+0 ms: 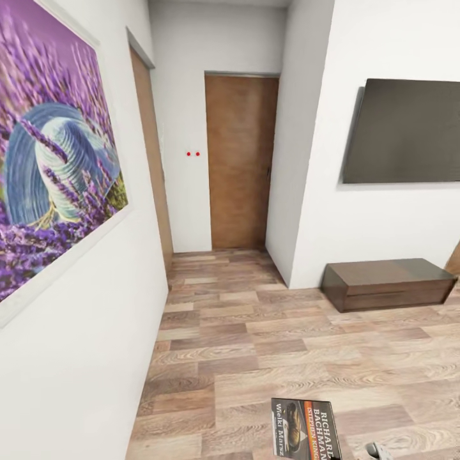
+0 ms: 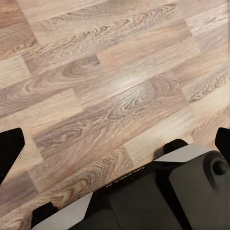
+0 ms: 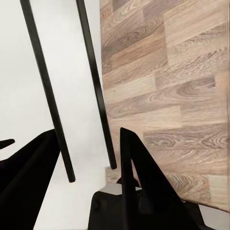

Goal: In the bedroom, move the book from the bed onto either nightstand, and place the two sandals side by side next to the bed.

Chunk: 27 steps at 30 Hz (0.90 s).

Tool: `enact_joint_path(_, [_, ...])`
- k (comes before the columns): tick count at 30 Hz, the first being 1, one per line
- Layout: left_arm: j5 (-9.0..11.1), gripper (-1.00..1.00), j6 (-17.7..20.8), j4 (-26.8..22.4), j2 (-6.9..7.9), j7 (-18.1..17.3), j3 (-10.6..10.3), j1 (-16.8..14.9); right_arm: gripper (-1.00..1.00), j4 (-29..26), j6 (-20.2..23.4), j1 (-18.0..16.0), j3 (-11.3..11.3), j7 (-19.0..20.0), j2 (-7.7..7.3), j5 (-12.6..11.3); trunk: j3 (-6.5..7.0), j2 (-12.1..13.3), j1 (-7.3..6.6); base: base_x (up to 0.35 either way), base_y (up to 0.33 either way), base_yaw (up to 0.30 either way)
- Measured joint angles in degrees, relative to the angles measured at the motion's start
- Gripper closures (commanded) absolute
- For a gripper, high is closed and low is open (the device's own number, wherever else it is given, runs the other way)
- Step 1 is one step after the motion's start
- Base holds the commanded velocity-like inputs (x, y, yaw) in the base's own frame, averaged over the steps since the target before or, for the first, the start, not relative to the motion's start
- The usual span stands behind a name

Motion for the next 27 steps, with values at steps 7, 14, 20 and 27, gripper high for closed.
enact_joint_path(7, [0.0,-1.0,0.01,0.0,0.0,0.01,-0.01,0.0,1.0,0.02,-0.01,0.0,-0.01,0.0,0.0,0.0,0.0,0.0,0.0,0.327,0.0,-0.183])
enact_joint_path(14, [0.0,-1.0,0.02,0.0,-0.19,0.01,-0.01,-0.02,1.0,0.0,0.01,0.0,0.0,0.0,0.0,0.0,0.0,0.0,0.0,0.318,0.0,-0.141])
enact_joint_path(20, [0.0,-1.0,0.02,0.0,-0.42,0.01,0.02,0.0,1.0,0.0,0.02,0.02,-0.01,0.04,0.0,0.0,0.0,0.0,0.0,0.312,0.0,-0.247])
enact_joint_path(27, [0.0,-1.0,0.02,0.0,-0.44,0.01,0.04,0.0,1.0,0.0,0.02,0.0,-0.06,0.08,0.0,-0.01,0.0,0.0,0.01,0.286,0.0,-0.274])
